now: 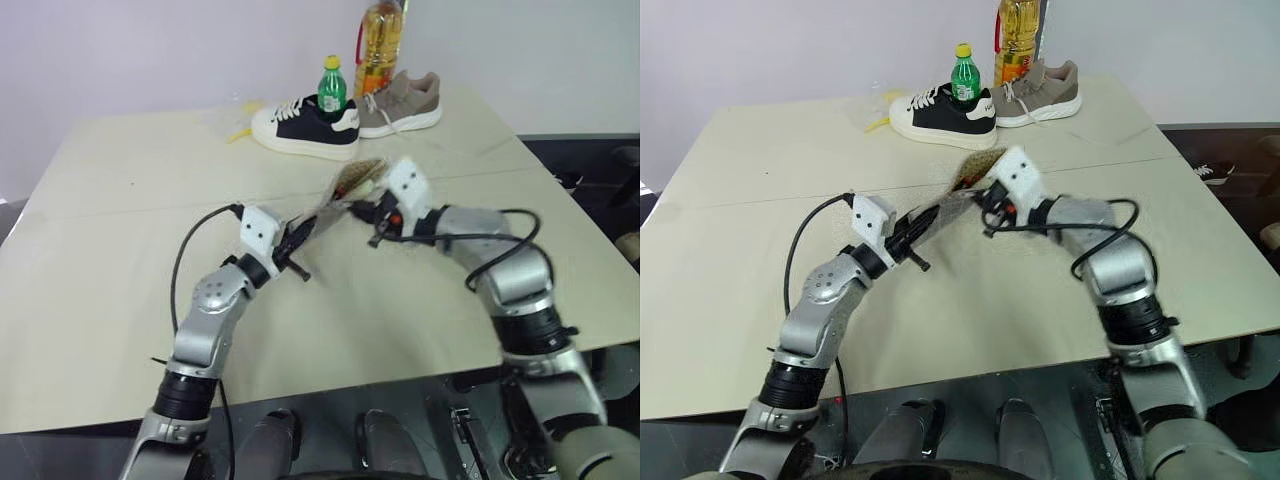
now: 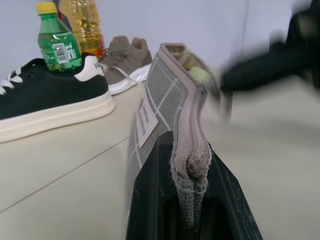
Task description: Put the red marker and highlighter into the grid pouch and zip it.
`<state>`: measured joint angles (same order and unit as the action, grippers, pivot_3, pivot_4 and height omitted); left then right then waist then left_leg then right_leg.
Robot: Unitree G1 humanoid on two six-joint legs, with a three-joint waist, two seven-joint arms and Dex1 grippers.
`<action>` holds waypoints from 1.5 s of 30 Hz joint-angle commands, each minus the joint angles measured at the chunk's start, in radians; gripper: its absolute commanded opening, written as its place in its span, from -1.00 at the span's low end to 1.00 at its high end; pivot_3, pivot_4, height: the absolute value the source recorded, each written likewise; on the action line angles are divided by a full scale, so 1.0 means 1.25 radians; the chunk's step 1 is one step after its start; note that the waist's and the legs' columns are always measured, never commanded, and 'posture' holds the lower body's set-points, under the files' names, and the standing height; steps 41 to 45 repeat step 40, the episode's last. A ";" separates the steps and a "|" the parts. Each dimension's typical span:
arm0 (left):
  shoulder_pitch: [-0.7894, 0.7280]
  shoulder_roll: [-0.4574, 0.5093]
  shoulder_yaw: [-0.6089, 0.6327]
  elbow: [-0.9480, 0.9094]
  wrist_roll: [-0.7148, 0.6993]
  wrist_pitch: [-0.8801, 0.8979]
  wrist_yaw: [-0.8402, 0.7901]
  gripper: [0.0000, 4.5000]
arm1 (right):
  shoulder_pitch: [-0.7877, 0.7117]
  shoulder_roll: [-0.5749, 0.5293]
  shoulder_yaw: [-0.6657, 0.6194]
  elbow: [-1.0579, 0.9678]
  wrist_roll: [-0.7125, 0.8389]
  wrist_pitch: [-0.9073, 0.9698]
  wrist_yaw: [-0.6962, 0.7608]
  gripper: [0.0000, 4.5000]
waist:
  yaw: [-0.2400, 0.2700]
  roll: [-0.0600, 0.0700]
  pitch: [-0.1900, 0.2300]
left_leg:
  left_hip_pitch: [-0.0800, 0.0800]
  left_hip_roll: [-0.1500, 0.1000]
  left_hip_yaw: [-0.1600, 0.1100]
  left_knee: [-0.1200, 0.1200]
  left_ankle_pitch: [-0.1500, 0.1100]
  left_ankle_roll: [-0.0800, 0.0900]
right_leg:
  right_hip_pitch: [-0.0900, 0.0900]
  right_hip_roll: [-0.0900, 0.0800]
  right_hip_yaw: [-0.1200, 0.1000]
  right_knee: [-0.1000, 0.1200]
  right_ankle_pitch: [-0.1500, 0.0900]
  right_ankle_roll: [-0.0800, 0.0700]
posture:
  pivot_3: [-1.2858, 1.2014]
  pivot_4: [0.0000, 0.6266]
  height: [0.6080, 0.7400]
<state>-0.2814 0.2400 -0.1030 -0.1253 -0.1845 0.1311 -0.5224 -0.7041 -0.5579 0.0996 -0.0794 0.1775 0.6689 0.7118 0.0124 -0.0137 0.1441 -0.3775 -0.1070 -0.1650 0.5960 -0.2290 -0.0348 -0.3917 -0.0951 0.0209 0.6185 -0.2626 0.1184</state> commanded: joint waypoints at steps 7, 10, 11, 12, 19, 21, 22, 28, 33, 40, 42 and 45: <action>0.038 0.085 0.013 -0.005 0.010 -0.068 -0.061 -1.00 | -0.087 -0.144 -0.047 0.165 -0.072 -0.102 -0.019 -0.98 | -0.002 0.000 0.000 | 0.000 0.000 0.000 0.000 0.000 0.000 | 0.000 0.000 0.000 0.000 0.000 0.000 | 0.03 -0.52 1.00; 0.047 0.090 0.015 -0.007 0.011 -0.074 -0.065 -1.00 | -0.072 -0.156 -0.033 0.193 -0.090 -0.130 -0.020 -0.98 | -0.003 0.000 0.000 | 0.000 0.000 0.000 0.000 0.000 0.000 | 0.000 0.000 0.000 0.000 0.000 0.000 | 0.03 -0.52 1.00; 0.050 0.090 0.015 -0.008 0.012 -0.075 -0.065 -1.00 | -0.065 -0.157 -0.030 0.192 -0.089 -0.133 -0.016 -0.98 | -0.003 0.000 0.000 | 0.000 0.000 0.000 0.000 0.000 0.000 | 0.000 0.000 0.000 0.000 0.000 0.000 | 0.03 -0.52 1.00; 0.052 0.090 0.015 -0.010 0.012 -0.075 -0.065 -1.00 | -0.057 -0.158 -0.025 0.187 -0.089 -0.137 -0.010 -0.98 | -0.002 0.000 0.000 | 0.000 0.000 0.000 0.000 0.000 0.000 | 0.000 0.000 0.000 0.000 0.000 0.000 | 0.03 -0.52 1.00; 0.085 0.079 0.008 -0.088 -0.076 0.012 -0.092 -0.33 | 0.049 -0.200 -0.016 0.110 -0.040 -0.123 0.112 -0.18 | 0.000 0.000 0.000 | -0.001 0.000 0.000 0.000 0.000 0.001 | 0.000 -0.001 0.000 -0.001 0.000 0.000 | 0.03 -0.52 1.00; 0.104 0.088 0.005 -0.123 -0.087 0.043 -0.096 0.13 | 0.095 -0.220 -0.026 0.087 -0.029 -0.141 0.146 0.27 | 0.000 0.000 0.000 | -0.001 0.000 0.000 0.000 0.000 0.001 | 0.000 -0.001 0.000 -0.001 0.000 0.000 | 0.03 -0.52 1.00; 0.115 0.091 0.010 -0.141 -0.098 0.063 -0.094 0.34 | 0.114 -0.228 -0.035 0.079 -0.022 -0.149 0.156 0.47 | 0.000 0.000 0.000 | -0.001 0.000 0.000 0.000 0.000 0.001 | 0.000 -0.001 0.000 -0.001 0.000 0.000 | 0.03 -0.52 1.00; 0.274 0.146 0.138 -0.259 -0.232 0.205 -0.080 0.56 | 0.261 -0.281 -0.119 0.045 0.029 -0.198 0.218 0.96 | -0.003 0.000 0.000 | -0.001 0.001 0.001 0.000 -0.001 0.001 | 0.000 -0.001 0.000 -0.001 0.000 0.000 | 0.03 -0.52 1.00; 0.321 0.167 0.266 -0.222 -0.222 0.220 -0.004 0.56 | 0.253 -0.223 -0.170 0.116 0.031 -0.223 0.137 0.96 | 0.000 0.001 0.001 | 0.000 0.002 0.001 0.001 -0.001 0.001 | 0.001 -0.001 0.001 -0.001 -0.002 -0.004 | 0.03 -0.52 1.00; 0.346 0.180 0.331 -0.193 -0.207 0.200 0.023 0.56 | 0.246 -0.179 -0.169 0.160 0.020 -0.256 0.100 0.96 | 0.002 0.001 0.001 | 0.000 0.001 0.002 0.001 -0.001 0.002 | 0.002 -0.002 0.001 -0.003 -0.002 -0.003 | 0.03 -0.52 1.00; 0.346 0.180 0.331 -0.193 -0.207 0.200 0.023 0.56 | 0.246 -0.179 -0.169 0.160 0.020 -0.256 0.100 0.96 | 0.002 0.001 0.001 | 0.000 0.001 0.002 0.001 -0.001 0.002 | 0.002 -0.002 0.001 -0.003 -0.002 -0.003 | 0.03 -0.52 1.00; 0.346 0.180 0.331 -0.193 -0.207 0.200 0.023 0.56 | 0.246 -0.179 -0.169 0.160 0.020 -0.256 0.100 0.96 | 0.002 0.001 0.001 | 0.000 0.001 0.002 0.001 -0.001 0.002 | 0.002 -0.002 0.001 -0.003 -0.002 -0.003 | 0.03 -0.52 1.00</action>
